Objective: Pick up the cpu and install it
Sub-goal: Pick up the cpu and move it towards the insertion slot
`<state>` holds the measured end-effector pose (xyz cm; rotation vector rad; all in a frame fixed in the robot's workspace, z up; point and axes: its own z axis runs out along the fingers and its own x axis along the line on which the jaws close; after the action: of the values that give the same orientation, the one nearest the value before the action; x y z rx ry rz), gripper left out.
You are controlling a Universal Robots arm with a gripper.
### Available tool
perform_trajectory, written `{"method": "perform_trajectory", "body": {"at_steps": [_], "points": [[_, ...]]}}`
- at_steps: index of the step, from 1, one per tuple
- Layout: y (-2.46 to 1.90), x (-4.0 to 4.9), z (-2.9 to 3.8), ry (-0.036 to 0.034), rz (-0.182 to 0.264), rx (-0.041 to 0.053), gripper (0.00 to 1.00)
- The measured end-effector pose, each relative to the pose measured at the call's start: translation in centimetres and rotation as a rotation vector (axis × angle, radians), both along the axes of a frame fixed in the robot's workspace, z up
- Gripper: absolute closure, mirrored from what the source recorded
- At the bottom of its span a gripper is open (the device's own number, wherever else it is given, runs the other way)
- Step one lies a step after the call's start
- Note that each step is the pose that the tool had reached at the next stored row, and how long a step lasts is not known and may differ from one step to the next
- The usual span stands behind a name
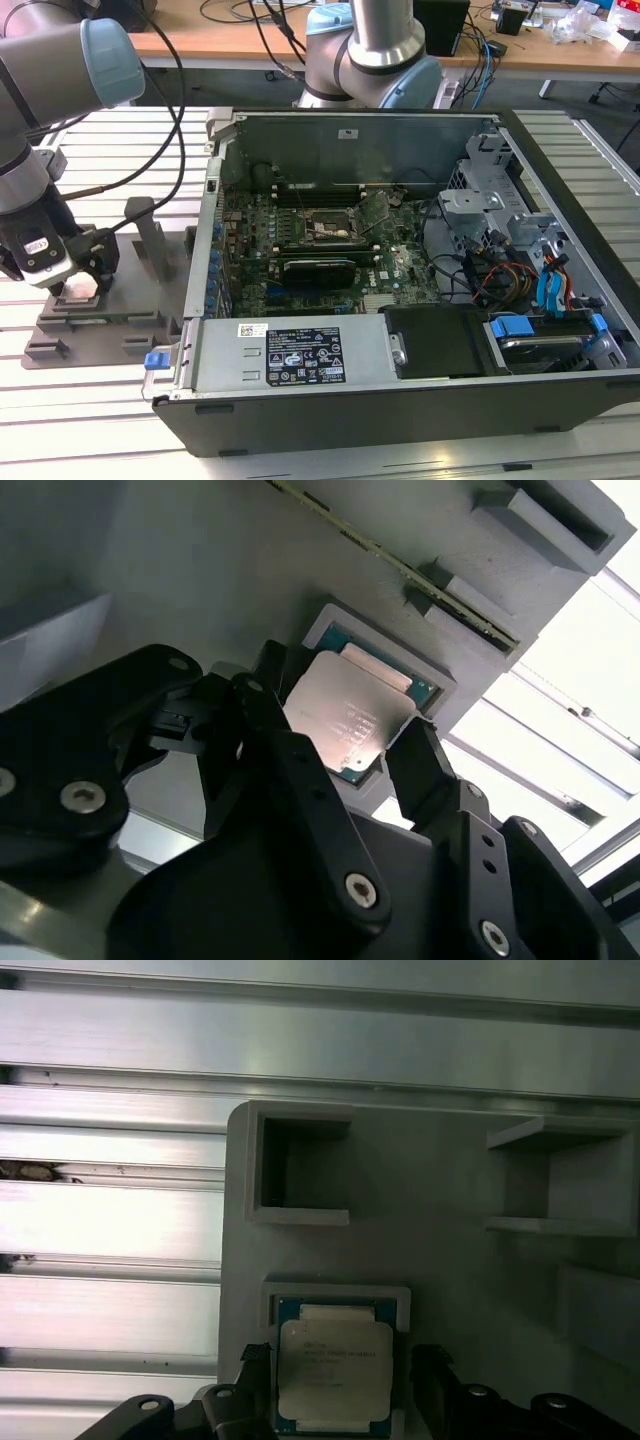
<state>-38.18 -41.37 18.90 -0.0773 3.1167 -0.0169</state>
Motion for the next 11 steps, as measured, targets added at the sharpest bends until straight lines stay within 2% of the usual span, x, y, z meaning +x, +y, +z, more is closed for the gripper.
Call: {"method": "perform_trajectory", "body": {"at_steps": [2, 4, 11], "points": [[0.0, -0.01, 0.0, 0.0006, 0.0, -0.0001, 0.33], [0.01, -0.04, 0.0, 0.0005, -0.001, -0.0003, 0.44], [0.0, 0.0, -0.07, 0.0001, 0.0, -0.0001, 0.44]]}}
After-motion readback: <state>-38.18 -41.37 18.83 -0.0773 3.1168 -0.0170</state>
